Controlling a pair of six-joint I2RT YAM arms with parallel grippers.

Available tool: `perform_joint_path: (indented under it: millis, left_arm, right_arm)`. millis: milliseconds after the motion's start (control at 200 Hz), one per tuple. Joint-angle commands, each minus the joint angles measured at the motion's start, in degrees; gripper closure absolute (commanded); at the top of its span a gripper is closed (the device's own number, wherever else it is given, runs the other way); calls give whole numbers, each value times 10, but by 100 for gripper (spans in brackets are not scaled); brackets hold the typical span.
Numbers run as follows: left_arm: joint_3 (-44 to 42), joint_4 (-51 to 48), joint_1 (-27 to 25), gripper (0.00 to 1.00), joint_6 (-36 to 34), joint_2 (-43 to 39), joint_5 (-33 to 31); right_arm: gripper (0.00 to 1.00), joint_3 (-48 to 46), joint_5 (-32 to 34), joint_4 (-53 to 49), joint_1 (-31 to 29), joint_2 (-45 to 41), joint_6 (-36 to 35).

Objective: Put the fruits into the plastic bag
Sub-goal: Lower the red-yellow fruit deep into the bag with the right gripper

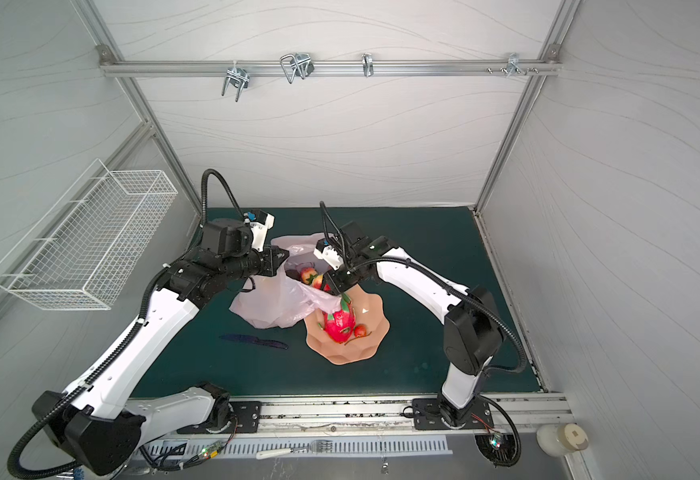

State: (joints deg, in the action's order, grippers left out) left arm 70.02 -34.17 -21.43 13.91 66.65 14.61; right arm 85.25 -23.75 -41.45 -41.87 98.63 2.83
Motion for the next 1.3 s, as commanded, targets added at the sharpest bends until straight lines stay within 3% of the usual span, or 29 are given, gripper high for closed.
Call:
perform_joint_path:
  millis: [0,365,705,930,1296]
  left_arm:
    - [0,4,-2,100,-9,-9,4]
    - [3,10,-6,100,-5,1,5]
    - [40,-11,-6,100,28,33,-51]
    - [43,-11,-6,100,46,46,-56]
    - [44,-12,-6,100,54,51,-57]
  right_arm:
    - [89,16,-49,-22,18,11,9]
    - [90,26,-142,52,20,45,126]
    - [90,-140,-135,224,-18,-42,343]
    - [90,-176,-76,218,-49,-91,342]
    - [90,-133,-71,152,-101,-67,267]
